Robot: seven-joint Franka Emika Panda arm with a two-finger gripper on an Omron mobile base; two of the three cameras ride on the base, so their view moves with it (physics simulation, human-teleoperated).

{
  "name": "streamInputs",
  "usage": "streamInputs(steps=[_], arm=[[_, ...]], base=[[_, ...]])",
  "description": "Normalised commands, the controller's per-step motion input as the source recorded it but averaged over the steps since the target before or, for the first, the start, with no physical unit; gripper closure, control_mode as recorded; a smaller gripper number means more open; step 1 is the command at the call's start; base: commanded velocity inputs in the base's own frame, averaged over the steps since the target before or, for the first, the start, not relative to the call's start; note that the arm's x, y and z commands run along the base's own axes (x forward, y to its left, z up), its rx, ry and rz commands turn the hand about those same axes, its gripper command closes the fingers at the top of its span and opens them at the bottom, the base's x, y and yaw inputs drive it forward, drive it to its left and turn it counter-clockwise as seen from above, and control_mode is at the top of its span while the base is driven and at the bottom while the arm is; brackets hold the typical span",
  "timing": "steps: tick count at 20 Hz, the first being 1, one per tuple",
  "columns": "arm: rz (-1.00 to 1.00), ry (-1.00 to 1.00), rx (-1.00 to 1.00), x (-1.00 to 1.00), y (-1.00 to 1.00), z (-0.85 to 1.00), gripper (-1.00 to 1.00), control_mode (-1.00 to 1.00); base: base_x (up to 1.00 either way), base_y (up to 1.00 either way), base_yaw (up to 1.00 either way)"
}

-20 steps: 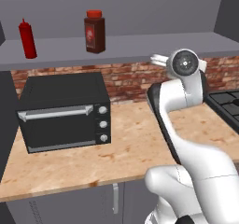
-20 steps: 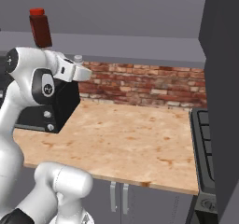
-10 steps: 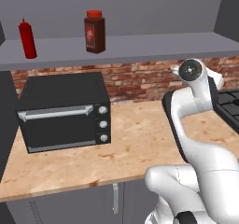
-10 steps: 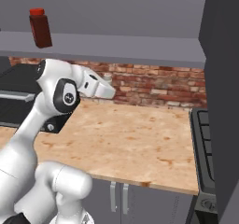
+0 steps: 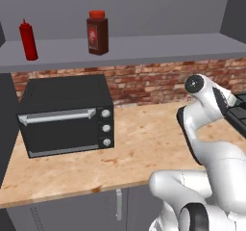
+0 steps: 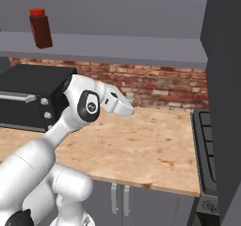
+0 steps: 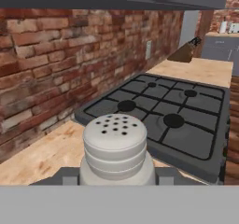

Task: Collect the paprika, ketchup, and shaker from the cabinet and place them next to the stove.

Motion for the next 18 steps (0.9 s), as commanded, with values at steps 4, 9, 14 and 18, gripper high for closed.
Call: streamInputs(steps=[4,9,14,18], arm=[[-0.06,0.05,0.0,0.56,-0.43,-0.63,1.0,-1.0],[-0.05,0.05,0.0,0.55,-0.49,-0.58,1.0,-1.0],[-0.04,0.03,0.0,0.6,-0.43,-0.45,1.0,-1.0],[-0.02,0.0,0.0,0.54,-0.38,-0.4,1.0,-1.0]], base=[[0.0,0.0,0.0],[0.0,0.0,0.0],[0.0,0.0,0.0],[0.0,0.0,0.0]])
